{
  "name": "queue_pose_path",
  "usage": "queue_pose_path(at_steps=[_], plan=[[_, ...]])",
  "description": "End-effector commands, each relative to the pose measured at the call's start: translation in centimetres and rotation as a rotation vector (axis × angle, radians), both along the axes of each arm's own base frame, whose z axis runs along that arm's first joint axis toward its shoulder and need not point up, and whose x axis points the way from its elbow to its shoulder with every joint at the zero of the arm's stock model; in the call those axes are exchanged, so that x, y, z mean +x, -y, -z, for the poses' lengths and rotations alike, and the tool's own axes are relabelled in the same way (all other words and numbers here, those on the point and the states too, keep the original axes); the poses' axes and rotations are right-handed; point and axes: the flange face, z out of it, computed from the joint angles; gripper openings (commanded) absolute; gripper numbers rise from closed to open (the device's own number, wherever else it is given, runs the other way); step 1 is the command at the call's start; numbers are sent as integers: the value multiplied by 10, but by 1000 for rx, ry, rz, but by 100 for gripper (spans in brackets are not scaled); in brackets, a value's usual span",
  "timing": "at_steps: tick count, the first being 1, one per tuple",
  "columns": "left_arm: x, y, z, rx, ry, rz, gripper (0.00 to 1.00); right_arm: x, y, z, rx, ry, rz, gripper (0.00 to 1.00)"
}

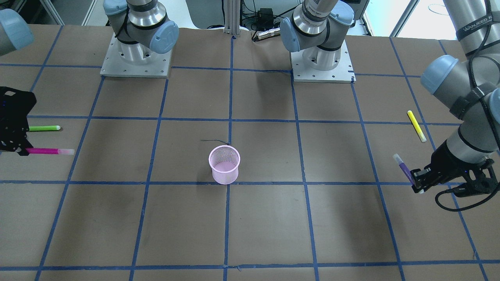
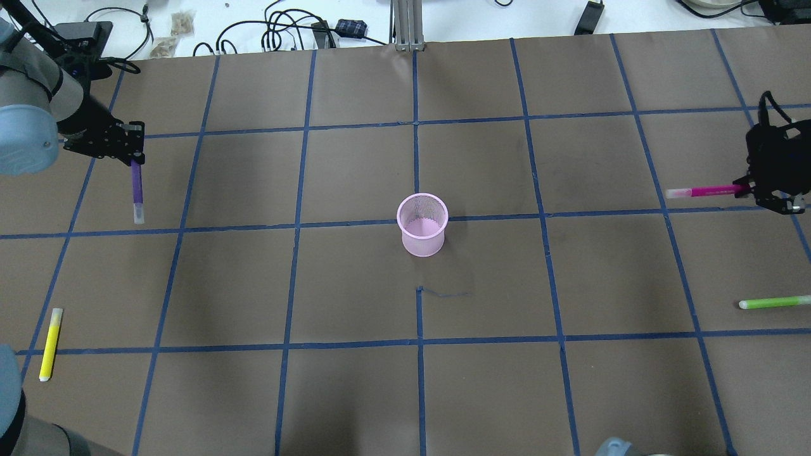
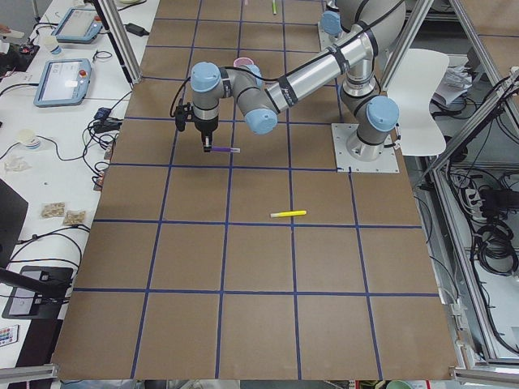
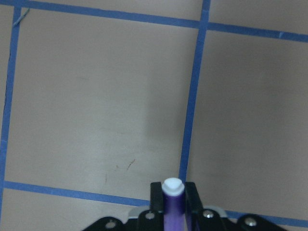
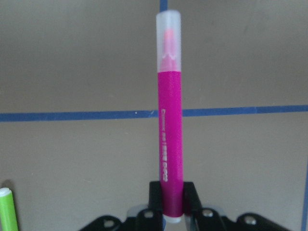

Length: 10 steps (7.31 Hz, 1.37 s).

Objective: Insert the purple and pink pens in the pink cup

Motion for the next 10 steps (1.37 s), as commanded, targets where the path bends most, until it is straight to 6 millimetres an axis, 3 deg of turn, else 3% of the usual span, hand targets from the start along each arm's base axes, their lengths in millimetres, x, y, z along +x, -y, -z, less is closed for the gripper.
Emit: queue_pose_path(at_steps=[1, 3, 4, 5, 7, 8, 10], plan=[[-4, 0, -2, -11, -2, -14, 0, 104, 11, -39, -24, -80, -3, 0], [-29, 6, -9, -47, 1, -4, 0, 214, 9, -58, -56, -185, 39, 0], [-43, 9, -14, -66, -5, -16, 0, 272, -1, -60, -74, -253, -27, 0], [-53, 9, -18, -76, -2, -7, 0, 314, -9, -50, -75, -321, -65, 0], [-59, 7, -22, -83, -4, -3, 0, 374, -25, -31, -92, -383, -66, 0], [-61, 6, -27, -90, -1, 0, 0, 401, -26, -33, -115, -424, -110, 0], [-64, -2, -41, -110, 9, 20, 0, 454, -32, -14, -148, -574, -189, 0]])
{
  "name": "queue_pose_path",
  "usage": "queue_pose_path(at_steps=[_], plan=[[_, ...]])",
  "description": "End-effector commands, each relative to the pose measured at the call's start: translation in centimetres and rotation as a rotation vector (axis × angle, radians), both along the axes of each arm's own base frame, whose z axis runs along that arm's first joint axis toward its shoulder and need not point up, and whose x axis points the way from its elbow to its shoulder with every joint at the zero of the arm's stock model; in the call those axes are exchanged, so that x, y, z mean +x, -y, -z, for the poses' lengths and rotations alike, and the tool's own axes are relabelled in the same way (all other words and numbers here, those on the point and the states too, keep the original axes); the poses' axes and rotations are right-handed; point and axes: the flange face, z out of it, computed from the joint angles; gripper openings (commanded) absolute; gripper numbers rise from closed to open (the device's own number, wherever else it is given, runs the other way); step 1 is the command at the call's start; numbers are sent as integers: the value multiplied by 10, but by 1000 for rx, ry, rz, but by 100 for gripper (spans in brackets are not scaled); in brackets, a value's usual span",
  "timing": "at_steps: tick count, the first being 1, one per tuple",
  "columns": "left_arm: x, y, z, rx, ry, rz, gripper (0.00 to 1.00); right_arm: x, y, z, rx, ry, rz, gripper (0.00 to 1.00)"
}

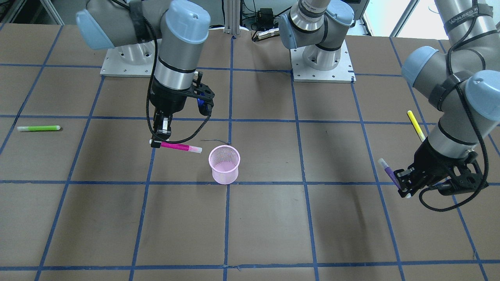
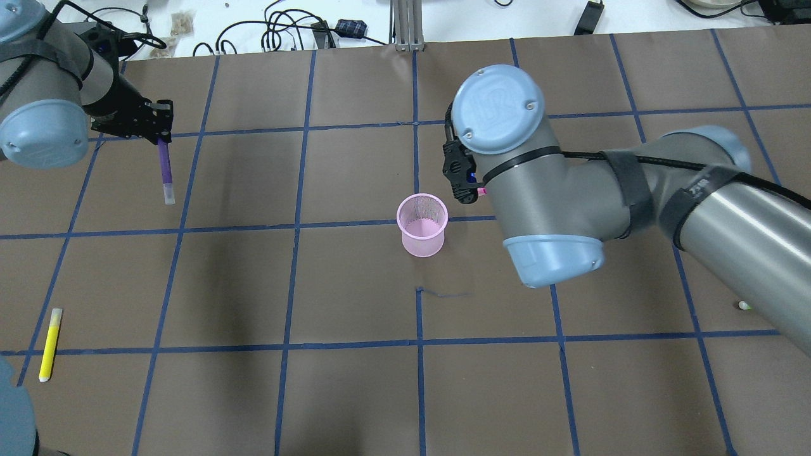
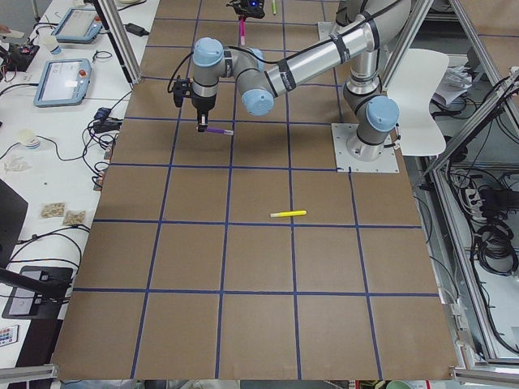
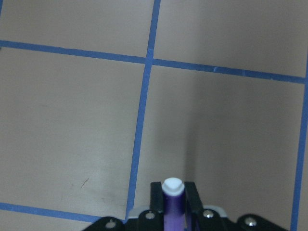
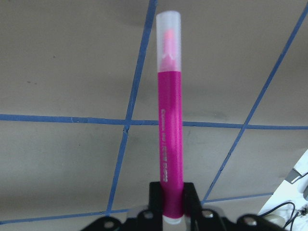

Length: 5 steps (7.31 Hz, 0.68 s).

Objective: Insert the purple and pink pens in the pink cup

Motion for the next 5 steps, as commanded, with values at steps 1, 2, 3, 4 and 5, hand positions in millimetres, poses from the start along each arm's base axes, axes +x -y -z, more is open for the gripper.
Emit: queue_pose_path(at_steps=[1, 2, 3, 4, 5], plan=[[-3, -7, -15, -23, 11, 14, 0, 58, -13, 29, -15, -153, -88, 0], [0, -3, -8, -34, 14, 7, 0, 72, -17, 39, -13, -191, -116, 0], [-2, -3, -13, -56, 15, 0, 0, 80, -18, 47, -6, -208, -133, 0], [-6, -5, -19, -72, -4, 8, 0, 83, -17, 53, -1, -210, -138, 0], [-9, -6, -14, -81, -32, 15, 0, 83, -16, 56, 0, -207, -141, 8]])
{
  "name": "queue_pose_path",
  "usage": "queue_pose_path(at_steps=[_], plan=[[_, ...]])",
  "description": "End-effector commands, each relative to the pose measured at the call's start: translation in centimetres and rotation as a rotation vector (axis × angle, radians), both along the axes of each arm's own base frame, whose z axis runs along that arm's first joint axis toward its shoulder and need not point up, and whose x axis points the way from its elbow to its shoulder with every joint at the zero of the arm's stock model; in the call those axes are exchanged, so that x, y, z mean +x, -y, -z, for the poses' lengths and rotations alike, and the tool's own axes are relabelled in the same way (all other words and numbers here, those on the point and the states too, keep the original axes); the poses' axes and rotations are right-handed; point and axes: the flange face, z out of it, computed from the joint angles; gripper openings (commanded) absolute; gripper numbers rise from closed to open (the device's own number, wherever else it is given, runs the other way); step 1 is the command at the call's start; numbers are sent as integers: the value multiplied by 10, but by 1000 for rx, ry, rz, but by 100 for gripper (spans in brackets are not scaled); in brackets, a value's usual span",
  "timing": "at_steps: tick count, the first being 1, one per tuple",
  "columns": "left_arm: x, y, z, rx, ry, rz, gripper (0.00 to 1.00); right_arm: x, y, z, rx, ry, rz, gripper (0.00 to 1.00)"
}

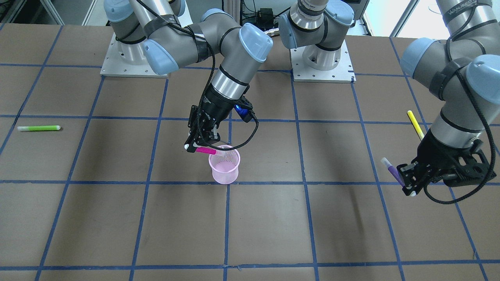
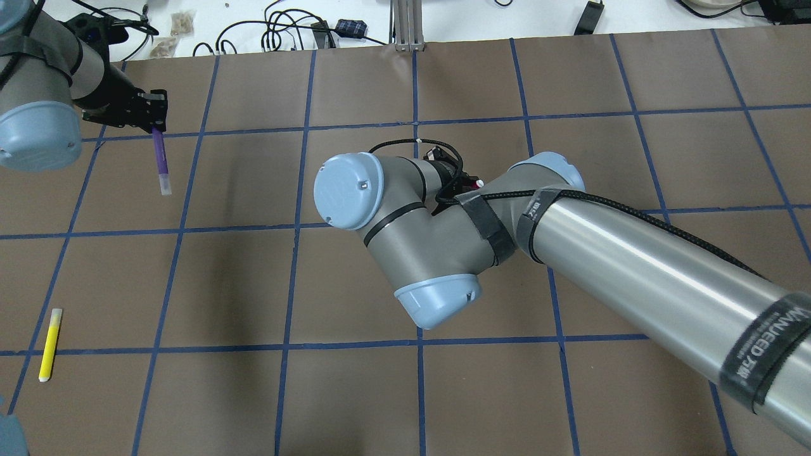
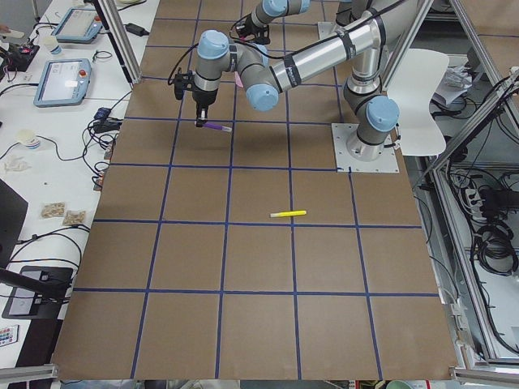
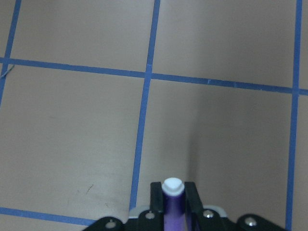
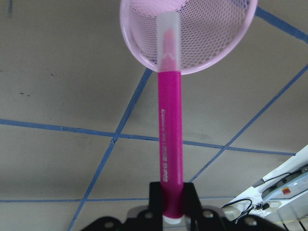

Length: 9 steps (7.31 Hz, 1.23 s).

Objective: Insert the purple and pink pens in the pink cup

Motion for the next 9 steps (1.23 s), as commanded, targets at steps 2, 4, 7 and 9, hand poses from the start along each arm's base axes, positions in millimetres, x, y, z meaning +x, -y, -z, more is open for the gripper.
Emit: queue_pose_path(at_steps=[2, 4, 7, 9], plan=[[-4, -4, 32, -51, -12, 16, 0, 7, 4, 6, 9, 25, 0, 91], [-4, -6, 35, -74, -8, 16, 0, 5, 6, 4, 12, 47, 4, 100], [-38, -7, 24, -99, -40, 14, 0, -28, 49, -65, -59, 193, 76, 96], [-119, -4, 6, -179, -95, -46, 0, -96, 102, -143, -26, 326, 198, 97]])
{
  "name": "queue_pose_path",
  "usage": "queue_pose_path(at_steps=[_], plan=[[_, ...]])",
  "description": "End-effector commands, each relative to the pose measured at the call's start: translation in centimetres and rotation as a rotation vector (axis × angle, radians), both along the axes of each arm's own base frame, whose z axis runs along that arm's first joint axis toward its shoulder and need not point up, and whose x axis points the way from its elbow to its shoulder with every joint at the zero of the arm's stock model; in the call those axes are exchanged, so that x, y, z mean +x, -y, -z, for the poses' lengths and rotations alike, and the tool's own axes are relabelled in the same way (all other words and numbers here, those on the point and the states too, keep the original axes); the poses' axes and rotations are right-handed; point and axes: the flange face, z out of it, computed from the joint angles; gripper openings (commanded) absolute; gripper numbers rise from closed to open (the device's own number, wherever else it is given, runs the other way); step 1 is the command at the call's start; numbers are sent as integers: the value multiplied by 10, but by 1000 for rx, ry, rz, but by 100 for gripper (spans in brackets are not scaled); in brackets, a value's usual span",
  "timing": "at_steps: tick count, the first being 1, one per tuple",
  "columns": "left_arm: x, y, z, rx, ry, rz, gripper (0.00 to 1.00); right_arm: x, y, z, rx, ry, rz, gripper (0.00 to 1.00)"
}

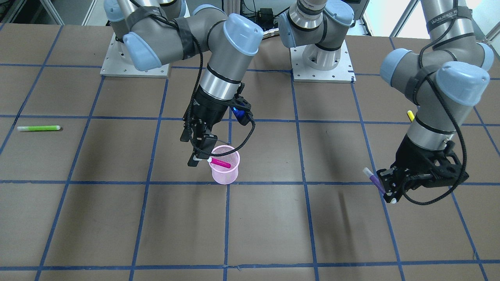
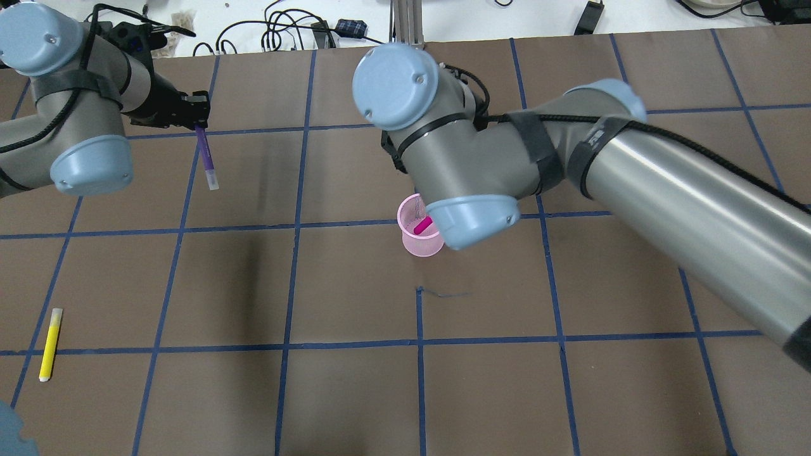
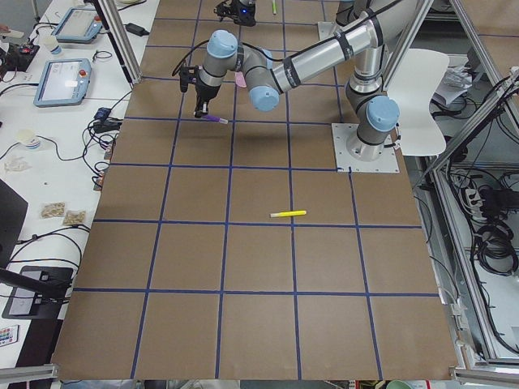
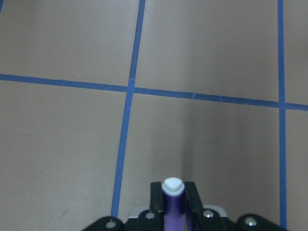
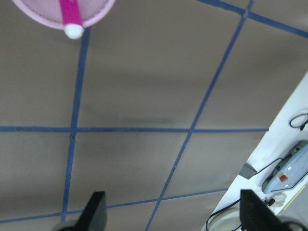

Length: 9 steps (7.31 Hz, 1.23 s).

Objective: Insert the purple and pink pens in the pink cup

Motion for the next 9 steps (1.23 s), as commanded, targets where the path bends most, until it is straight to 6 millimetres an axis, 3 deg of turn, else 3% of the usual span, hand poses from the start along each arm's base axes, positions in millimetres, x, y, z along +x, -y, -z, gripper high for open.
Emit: queue_pose_path(at_steps=[1, 2, 3, 4, 6, 7, 9], plan=[[-76, -4, -14, -77, -58, -26, 0, -70, 43, -73, 61, 184, 113, 97], [-98, -7, -21, -106, -109, -90, 0, -111, 52, -102, 55, 266, 173, 98], [-115, -9, -14, -132, -156, -143, 0, -151, 43, -129, 49, 332, 250, 98], [-145, -14, -12, -132, -183, -140, 0, -173, 25, -138, 76, 403, 475, 100], [-221, -40, -4, -141, -151, -177, 0, -171, 9, -139, 5, 514, 909, 100], [-252, -55, -1, -140, -141, -180, 0, -167, 5, -143, -24, 581, 1046, 100], [-297, -79, 7, -143, -125, -182, 0, -167, 0, -159, -152, 690, 1358, 100]])
